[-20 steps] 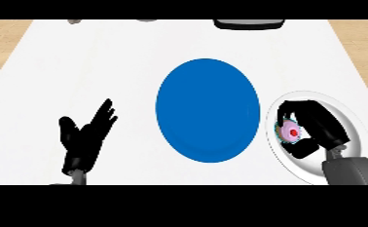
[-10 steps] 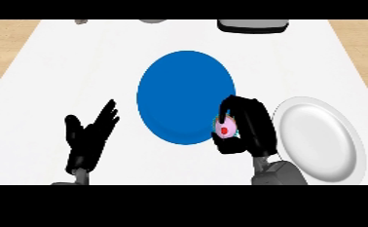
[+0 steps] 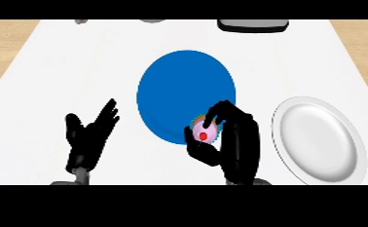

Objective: Pick the cupcake from the plate and place it in the plate

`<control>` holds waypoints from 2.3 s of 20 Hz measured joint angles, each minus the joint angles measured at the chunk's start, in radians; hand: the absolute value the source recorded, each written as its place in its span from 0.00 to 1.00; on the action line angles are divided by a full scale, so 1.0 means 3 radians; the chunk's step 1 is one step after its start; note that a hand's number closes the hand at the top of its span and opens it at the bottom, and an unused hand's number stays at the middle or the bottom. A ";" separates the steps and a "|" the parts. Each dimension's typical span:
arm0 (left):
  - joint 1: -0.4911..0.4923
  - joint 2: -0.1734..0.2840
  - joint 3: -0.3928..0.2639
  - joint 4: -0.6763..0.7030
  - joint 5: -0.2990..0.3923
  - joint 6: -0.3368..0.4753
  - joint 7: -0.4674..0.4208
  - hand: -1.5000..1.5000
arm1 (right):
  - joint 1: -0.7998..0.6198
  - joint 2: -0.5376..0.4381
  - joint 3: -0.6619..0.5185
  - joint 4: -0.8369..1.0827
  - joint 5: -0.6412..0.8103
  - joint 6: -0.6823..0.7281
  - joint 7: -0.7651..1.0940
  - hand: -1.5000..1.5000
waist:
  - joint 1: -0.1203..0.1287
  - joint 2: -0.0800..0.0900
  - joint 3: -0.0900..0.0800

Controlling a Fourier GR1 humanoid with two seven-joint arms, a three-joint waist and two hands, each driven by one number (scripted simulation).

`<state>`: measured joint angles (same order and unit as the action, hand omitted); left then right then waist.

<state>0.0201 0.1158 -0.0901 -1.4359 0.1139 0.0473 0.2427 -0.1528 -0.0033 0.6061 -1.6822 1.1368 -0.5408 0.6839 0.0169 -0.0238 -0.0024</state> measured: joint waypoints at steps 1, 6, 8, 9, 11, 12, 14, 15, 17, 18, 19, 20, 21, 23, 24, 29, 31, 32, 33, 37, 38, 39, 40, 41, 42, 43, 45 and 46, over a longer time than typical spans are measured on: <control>-0.0002 0.0008 0.0012 -0.0001 0.0006 -0.0004 -0.0006 0.50 | 0.0004 0.0002 0.0088 -0.0012 0.0078 -0.0135 0.0171 1.00 | -0.0002 0.0004 0.0000; 0.0023 -0.0024 -0.0024 -0.0048 -0.0020 0.0016 -0.0022 0.50 | -0.0095 0.0003 0.0413 0.0021 0.0602 -0.0575 0.0886 1.00 | -0.0003 0.0027 0.0004; 0.0019 -0.0039 -0.0035 -0.0049 -0.0045 0.0043 -0.0025 0.50 | -0.0164 0.0002 0.0501 0.0106 0.0875 -0.0657 0.1161 1.00 | -0.0007 0.0037 0.0005; 0.0033 -0.0032 -0.0031 -0.0064 -0.0040 0.0032 -0.0043 0.50 | -0.0195 -0.0002 0.0506 0.0175 0.1007 -0.0702 0.1220 1.00 | -0.0003 0.0041 0.0006; 0.0028 -0.0012 0.0001 -0.0064 -0.0013 0.0011 -0.0041 0.50 | -0.0254 -0.0009 0.0457 0.0294 0.1267 -0.0750 0.1309 1.00 | -0.0008 0.0051 0.0006; 0.0030 -0.0023 -0.0011 -0.0066 -0.0020 0.0014 -0.0043 0.50 | -0.0290 -0.0012 0.0421 0.0343 0.1378 -0.0765 0.1351 1.00 | -0.0010 0.0055 0.0007; 0.0019 -0.0021 -0.0005 -0.0068 -0.0016 0.0010 -0.0039 0.50 | -0.0381 -0.0017 0.0344 0.0451 0.1534 -0.0792 0.1427 1.00 | -0.0005 0.0064 0.0009; 0.0011 -0.0033 -0.0015 -0.0067 -0.0029 0.0022 -0.0035 0.50 | -0.0446 -0.0018 0.0291 0.0510 0.1573 -0.0804 0.1460 1.00 | -0.0001 0.0069 0.0010; 0.0005 -0.0050 -0.0033 -0.0077 -0.0050 0.0041 -0.0022 0.50 | -0.0543 -0.0020 0.0201 0.0618 0.1632 -0.0832 0.1519 1.00 | 0.0004 0.0075 0.0011; 0.0003 -0.0047 -0.0017 -0.0070 -0.0045 0.0042 -0.0026 0.50 | -0.0586 -0.0020 0.0156 0.0650 0.1650 -0.0839 0.1544 1.00 | 0.0002 0.0076 0.0012; -0.0025 -0.0054 -0.0007 -0.0056 -0.0045 0.0052 -0.0021 0.50 | -0.0610 -0.0019 0.0101 0.0715 0.1658 -0.0886 0.1539 1.00 | -0.0001 0.0079 0.0012; -0.0037 -0.0045 0.0006 -0.0051 -0.0036 0.0041 -0.0017 0.50 | -0.0663 -0.0019 0.0016 0.0817 0.1624 -0.0939 0.1522 1.00 | 0.0003 0.0084 0.0012; -0.0032 -0.0026 0.0037 -0.0025 -0.0006 0.0003 -0.0055 0.50 | -0.0682 -0.0018 -0.0040 0.0893 0.1616 -0.1000 0.1505 1.00 | 0.0002 0.0086 0.0012; -0.0035 -0.0046 0.0011 -0.0036 -0.0031 0.0018 -0.0049 0.50 | -0.0823 -0.0015 -0.0189 0.1040 0.1502 -0.1077 0.1477 1.00 | 0.0005 0.0088 0.0013; -0.0050 -0.0048 0.0014 -0.0041 -0.0030 0.0023 -0.0021 0.50 | -0.0888 -0.0014 -0.0257 0.1121 0.1457 -0.1119 0.1458 1.00 | 0.0003 0.0089 0.0013; -0.0078 -0.0037 0.0048 0.0014 -0.0026 -0.0010 -0.0076 0.50 | -0.0967 -0.0006 -0.0582 0.1489 0.1038 -0.1312 0.1339 0.00 | 0.0004 0.0093 0.0015; -0.0082 -0.0044 0.0030 -0.0002 -0.0029 -0.0020 -0.0067 0.50 | -0.1023 0.0000 -0.0657 0.1714 0.0784 -0.1227 0.1355 0.00 | 0.0026 0.0102 0.0014; -0.0083 -0.0032 0.0032 -0.0015 -0.0022 -0.0030 -0.0035 0.50 | -0.1048 -0.0004 -0.0671 0.1794 0.0620 -0.1192 0.1343 0.00 | 0.0029 0.0104 0.0014; -0.0082 -0.0040 0.0018 -0.0017 -0.0034 -0.0027 -0.0037 0.50 | -0.1084 -0.0028 -0.0689 0.1905 0.0423 -0.1204 0.1291 0.00 | 0.0039 0.0109 0.0015; -0.0072 -0.0053 0.0019 -0.0008 -0.0052 -0.0020 -0.0068 0.50 | -0.1235 -0.0088 -0.0715 0.2250 -0.0397 -0.1262 0.0801 0.00 | 0.0043 0.0111 0.0018; -0.0071 -0.0034 0.0036 -0.0025 -0.0032 -0.0041 -0.0050 0.50 | -0.1251 -0.0096 -0.0725 0.2321 -0.0584 -0.1323 0.0613 0.00 | 0.0046 0.0112 0.0018; -0.0051 -0.0048 0.0020 -0.0051 -0.0045 -0.0025 -0.0040 0.50 | -0.1284 -0.0117 -0.0749 0.2373 -0.0778 -0.1370 0.0429 0.00 | 0.0049 0.0113 0.0019; -0.0053 -0.0068 0.0008 -0.0040 -0.0058 -0.0013 -0.0052 0.50 | -0.1341 -0.0121 -0.0778 0.2443 -0.0950 -0.1414 0.0255 0.00 | 0.0055 0.0116 0.0020; -0.0062 -0.0063 0.0019 -0.0033 -0.0051 -0.0021 -0.0051 0.50 | -0.1348 -0.0129 -0.0797 0.2464 -0.1113 -0.1476 0.0058 0.00 | 0.0054 0.0117 0.0021; -0.0027 -0.0062 0.0003 -0.0076 -0.0055 -0.0025 -0.0043 0.50 | -0.1353 -0.0112 -0.0813 0.2479 -0.1233 -0.1537 -0.0121 0.00 | 0.0058 0.0116 0.0022; -0.0013 -0.0060 0.0010 -0.0071 -0.0057 -0.0026 -0.0067 0.50 | -0.1360 -0.0128 -0.0846 0.2447 -0.1365 -0.1588 -0.0287 0.00 | 0.0053 0.0115 0.0022; -0.0009 -0.0073 0.0007 -0.0085 -0.0057 -0.0015 -0.0044 0.50 | -0.1353 -0.0112 -0.0902 0.2372 -0.1575 -0.1706 -0.0592 0.00 | 0.0040 0.0112 0.0022; -0.0023 -0.0076 0.0013 -0.0076 -0.0059 -0.0004 -0.0024 0.50 | -0.1313 -0.0105 -0.0927 0.2313 -0.1687 -0.1762 -0.0745 0.00 | 0.0030 0.0110 0.0022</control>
<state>0.0132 0.0929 -0.0863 -1.4588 0.0963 0.0460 0.2356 -0.5467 -0.0348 0.3279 -0.9883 0.6308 -1.0693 0.4605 0.0260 0.0090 0.0041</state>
